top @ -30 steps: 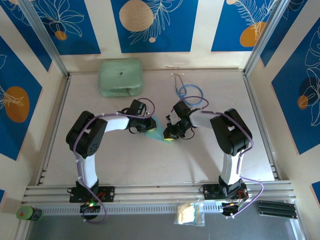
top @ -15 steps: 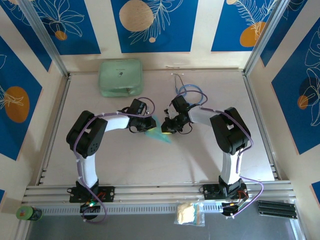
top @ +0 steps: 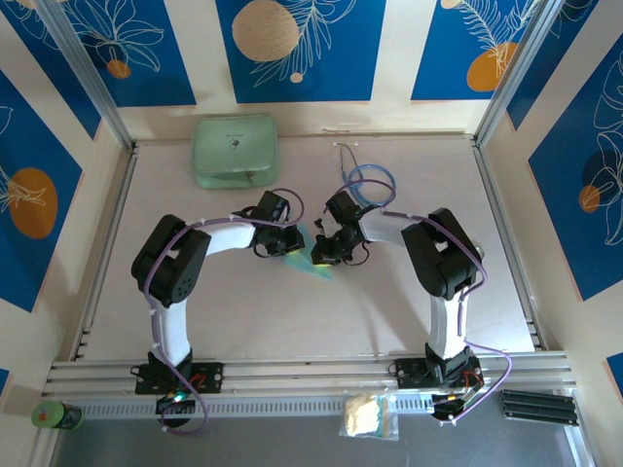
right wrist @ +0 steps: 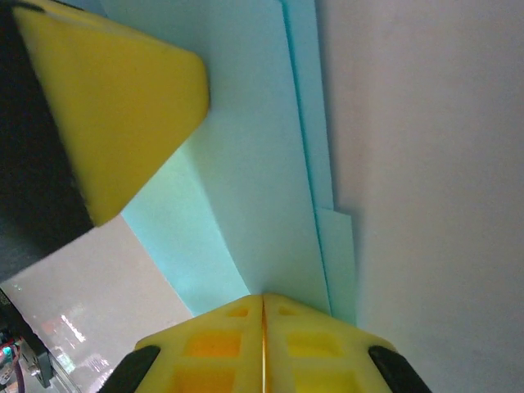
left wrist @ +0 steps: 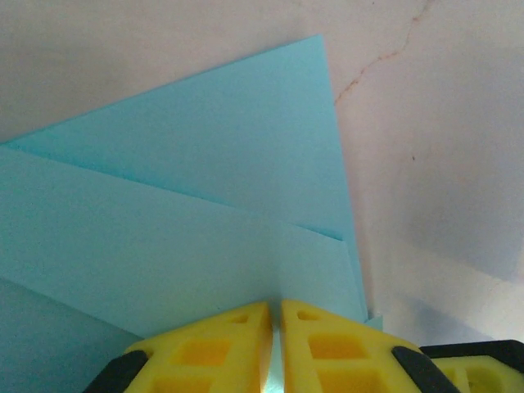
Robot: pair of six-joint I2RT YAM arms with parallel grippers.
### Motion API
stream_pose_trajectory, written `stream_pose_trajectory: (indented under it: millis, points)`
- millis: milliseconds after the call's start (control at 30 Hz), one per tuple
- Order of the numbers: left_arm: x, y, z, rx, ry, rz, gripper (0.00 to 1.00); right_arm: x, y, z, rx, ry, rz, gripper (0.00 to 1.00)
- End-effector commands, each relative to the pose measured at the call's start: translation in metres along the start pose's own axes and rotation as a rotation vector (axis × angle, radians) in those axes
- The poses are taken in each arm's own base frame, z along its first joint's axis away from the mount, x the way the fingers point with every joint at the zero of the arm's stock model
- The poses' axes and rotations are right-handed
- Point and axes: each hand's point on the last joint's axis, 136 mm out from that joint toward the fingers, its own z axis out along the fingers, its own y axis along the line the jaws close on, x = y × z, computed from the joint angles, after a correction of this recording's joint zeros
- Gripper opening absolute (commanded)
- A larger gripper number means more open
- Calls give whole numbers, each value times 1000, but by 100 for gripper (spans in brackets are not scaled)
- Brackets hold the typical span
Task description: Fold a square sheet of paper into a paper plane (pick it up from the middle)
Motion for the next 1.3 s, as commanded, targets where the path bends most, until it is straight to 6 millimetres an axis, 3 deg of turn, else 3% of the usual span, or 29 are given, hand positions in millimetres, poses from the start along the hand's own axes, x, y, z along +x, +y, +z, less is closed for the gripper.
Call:
stream_pose_trajectory:
  millis: [0, 933, 1100, 1267]
  points:
    - [26, 56, 14, -219, 73, -58, 15, 28, -17, -7, 55, 66, 38, 9]
    - [29, 64, 19, -243, 92, -51, 14, 70, -32, -18, 68, 129, 75, 8]
    - [30, 62, 20, -232, 94, -51, 15, 60, -23, -24, 46, 90, 65, 8]
    - [30, 61, 19, -225, 93, -51, 15, 35, 4, -38, -36, -4, 34, 9]
